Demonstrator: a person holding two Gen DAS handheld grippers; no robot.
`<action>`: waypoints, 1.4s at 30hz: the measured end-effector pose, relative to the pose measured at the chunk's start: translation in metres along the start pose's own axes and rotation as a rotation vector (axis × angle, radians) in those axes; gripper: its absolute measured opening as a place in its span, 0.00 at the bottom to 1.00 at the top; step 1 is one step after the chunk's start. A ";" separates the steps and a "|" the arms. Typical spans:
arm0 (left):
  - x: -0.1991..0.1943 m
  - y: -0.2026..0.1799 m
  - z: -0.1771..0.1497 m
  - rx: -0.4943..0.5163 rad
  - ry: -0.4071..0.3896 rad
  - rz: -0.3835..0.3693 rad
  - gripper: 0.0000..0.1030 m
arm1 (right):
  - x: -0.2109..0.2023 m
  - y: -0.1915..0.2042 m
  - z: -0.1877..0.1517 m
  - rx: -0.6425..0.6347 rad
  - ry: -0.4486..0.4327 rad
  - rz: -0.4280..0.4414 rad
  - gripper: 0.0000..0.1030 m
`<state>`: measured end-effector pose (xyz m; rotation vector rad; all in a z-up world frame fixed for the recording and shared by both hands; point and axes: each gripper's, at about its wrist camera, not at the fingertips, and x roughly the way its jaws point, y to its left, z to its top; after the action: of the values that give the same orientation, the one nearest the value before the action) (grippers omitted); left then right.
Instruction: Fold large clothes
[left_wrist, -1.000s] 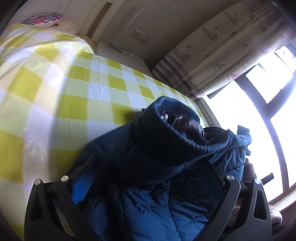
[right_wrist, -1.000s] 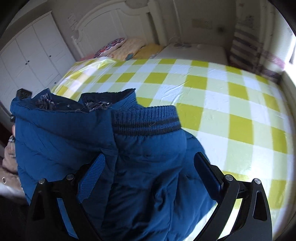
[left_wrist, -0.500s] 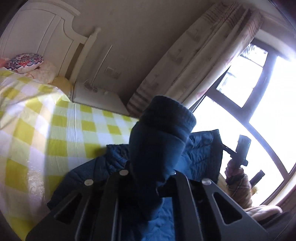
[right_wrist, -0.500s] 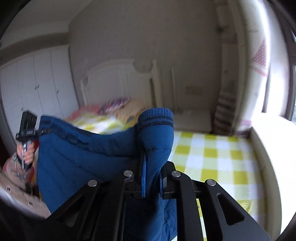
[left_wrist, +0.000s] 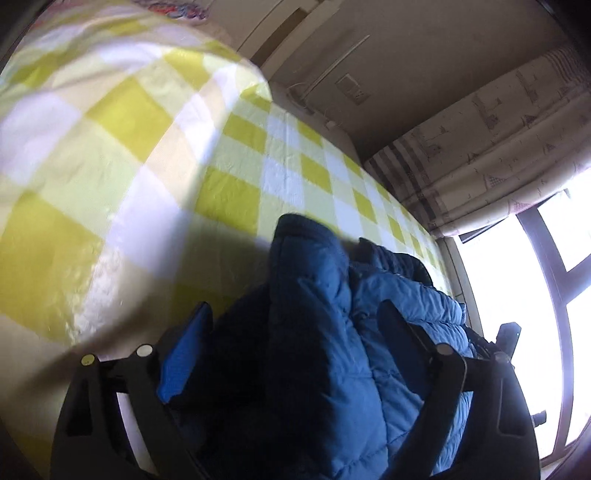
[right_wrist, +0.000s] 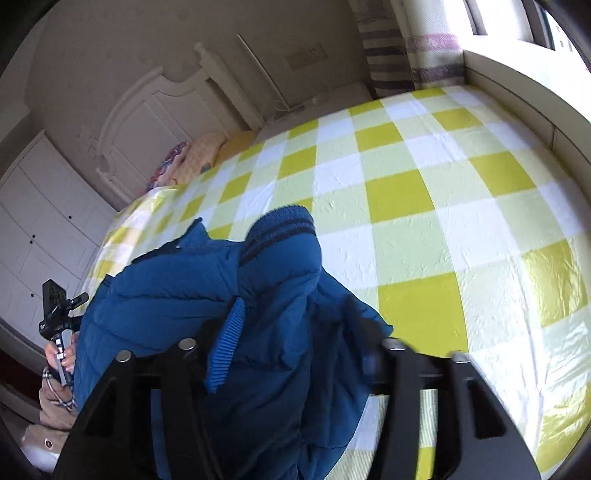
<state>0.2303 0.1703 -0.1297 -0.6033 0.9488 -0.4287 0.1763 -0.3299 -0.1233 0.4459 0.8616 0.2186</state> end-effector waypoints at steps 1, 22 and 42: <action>0.001 -0.002 0.001 0.000 0.002 -0.019 0.90 | 0.001 0.001 0.001 -0.008 -0.012 0.005 0.88; -0.068 -0.095 0.028 0.232 -0.218 0.182 0.06 | -0.058 0.130 0.066 -0.376 -0.218 -0.249 0.11; 0.025 -0.028 0.019 0.118 -0.020 0.342 0.33 | 0.058 0.050 0.044 -0.158 0.046 -0.257 0.14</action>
<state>0.2572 0.1396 -0.1185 -0.3284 0.9786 -0.1712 0.2467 -0.2774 -0.1143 0.1807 0.9305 0.0590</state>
